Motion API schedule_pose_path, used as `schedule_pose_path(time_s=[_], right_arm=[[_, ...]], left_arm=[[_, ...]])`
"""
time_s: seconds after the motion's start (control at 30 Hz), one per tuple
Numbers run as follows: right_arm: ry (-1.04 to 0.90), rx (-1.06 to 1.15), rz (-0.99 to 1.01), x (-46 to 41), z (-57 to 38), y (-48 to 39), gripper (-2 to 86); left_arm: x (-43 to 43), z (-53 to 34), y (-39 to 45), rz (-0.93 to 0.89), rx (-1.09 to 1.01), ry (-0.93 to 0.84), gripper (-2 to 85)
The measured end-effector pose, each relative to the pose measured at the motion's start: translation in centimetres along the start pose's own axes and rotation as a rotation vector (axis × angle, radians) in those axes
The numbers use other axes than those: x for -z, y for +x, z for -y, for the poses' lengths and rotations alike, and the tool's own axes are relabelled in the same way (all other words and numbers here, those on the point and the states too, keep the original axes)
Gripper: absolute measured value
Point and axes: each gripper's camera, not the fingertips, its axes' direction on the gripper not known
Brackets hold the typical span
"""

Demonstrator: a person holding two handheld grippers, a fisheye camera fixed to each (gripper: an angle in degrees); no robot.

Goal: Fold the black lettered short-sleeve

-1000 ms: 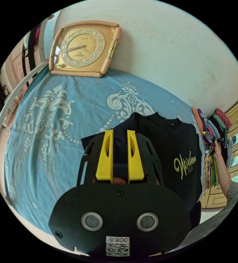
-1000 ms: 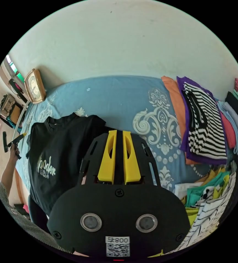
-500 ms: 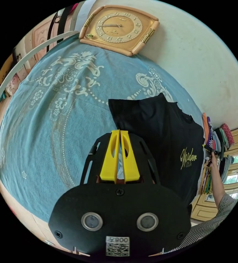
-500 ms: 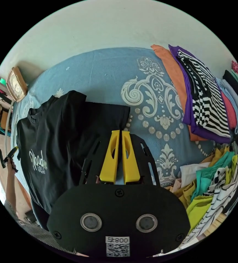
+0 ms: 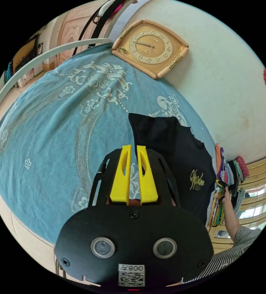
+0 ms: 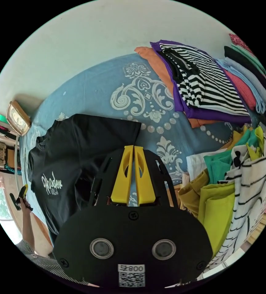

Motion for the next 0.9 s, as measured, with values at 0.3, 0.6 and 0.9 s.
schedule_pose_path(time_s=[0.3, 0.6, 0.9], right_arm=[[-0.056, 0.066, 0.108, 0.3, -7.6, 0.9, 5.3], [-0.062, 0.054, 0.097, 2.3, -10.8, 4.0, 0.5], [-0.080, 0.016, 0.180, 6.6, -18.7, 8.2, 1.4]], left_arm=[[-0.1, -5.2, 0.6, -0.051, -0.074, -0.165, 5.9], [5.5, -7.6, -0.1, 0.006, -0.071, -0.097, 2.0], [11.0, -15.6, -3.5, -0.169, 0.031, -0.130, 5.6]])
